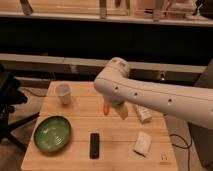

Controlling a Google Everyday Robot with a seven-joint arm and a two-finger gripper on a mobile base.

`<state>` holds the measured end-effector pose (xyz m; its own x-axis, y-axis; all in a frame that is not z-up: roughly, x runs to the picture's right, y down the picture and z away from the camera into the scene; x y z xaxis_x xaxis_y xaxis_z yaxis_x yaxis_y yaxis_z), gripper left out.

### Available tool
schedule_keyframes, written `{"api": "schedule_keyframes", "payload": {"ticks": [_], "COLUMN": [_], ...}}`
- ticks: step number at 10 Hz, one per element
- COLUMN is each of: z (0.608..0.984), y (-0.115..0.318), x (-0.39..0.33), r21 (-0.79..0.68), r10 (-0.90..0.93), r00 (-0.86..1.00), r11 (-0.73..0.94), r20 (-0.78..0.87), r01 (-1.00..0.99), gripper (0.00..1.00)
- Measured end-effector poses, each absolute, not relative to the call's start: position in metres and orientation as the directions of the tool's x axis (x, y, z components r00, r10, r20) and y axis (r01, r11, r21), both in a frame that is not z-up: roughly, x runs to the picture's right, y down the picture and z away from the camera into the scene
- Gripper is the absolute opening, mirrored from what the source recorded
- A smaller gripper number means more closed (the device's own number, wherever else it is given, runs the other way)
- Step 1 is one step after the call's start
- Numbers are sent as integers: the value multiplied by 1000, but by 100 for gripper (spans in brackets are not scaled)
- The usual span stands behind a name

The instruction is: Drag the ceramic bowl in a circle

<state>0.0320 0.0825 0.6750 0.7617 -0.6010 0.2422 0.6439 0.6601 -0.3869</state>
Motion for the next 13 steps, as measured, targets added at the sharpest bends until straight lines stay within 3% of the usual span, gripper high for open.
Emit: {"api": "schedule_keyframes", "payload": {"ticks": [13], "z": [696], "y": [95], "x": [-19], "r21": [-282], "r10": [-708], "r00": [630], "r11": [563], "r20": [319], "r01": [777], "gripper": [80]}}
